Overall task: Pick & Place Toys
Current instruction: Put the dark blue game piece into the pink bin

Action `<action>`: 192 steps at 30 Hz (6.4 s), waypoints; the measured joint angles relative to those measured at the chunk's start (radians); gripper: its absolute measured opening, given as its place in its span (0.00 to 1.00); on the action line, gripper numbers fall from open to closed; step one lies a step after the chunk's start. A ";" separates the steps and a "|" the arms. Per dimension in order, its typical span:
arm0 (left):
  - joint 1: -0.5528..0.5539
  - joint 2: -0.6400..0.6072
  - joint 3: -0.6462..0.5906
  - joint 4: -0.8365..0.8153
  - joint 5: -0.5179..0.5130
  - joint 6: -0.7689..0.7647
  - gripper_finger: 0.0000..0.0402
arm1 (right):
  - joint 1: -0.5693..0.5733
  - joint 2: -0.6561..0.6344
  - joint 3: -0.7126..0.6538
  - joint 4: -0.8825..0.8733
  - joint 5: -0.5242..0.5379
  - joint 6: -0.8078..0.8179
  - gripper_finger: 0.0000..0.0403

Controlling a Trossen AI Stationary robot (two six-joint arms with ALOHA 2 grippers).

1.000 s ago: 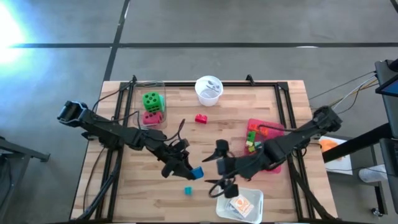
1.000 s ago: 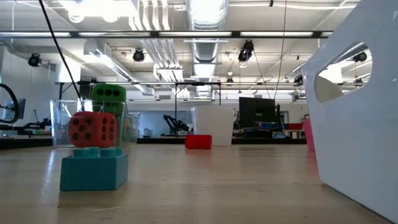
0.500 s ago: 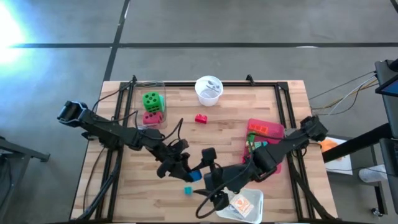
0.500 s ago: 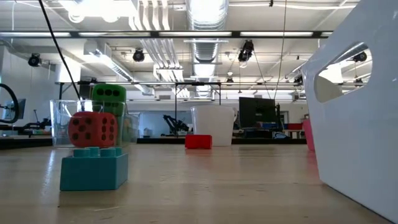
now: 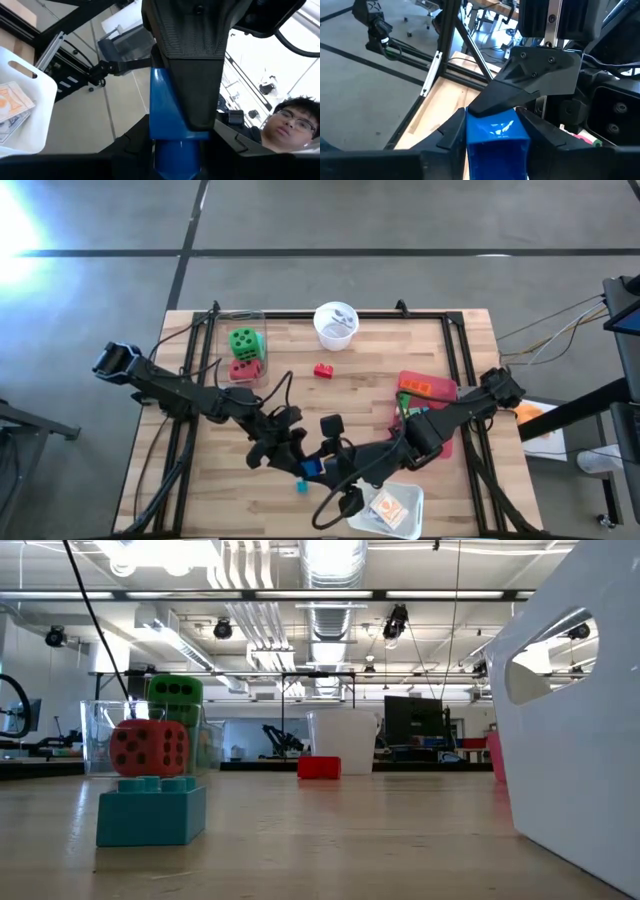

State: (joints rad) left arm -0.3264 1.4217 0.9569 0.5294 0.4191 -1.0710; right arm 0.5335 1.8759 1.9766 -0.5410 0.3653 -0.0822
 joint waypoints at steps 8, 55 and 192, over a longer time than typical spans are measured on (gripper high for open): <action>0.000 0.001 -0.001 0.016 -0.003 -0.003 0.32 | -0.003 -0.002 0.000 0.002 0.001 0.039 0.41; 0.000 -0.001 0.000 0.029 -0.015 0.057 0.97 | -0.008 -0.026 -0.003 -0.064 0.002 0.137 0.31; -0.076 -0.154 -0.001 -0.616 -0.454 0.174 0.98 | -0.472 -0.759 -1.426 -0.342 -0.184 1.851 0.31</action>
State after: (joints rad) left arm -0.4024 1.2678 0.9562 -0.0869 -0.0345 -0.8970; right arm 0.0616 1.1168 0.5510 -0.8829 0.1814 1.7693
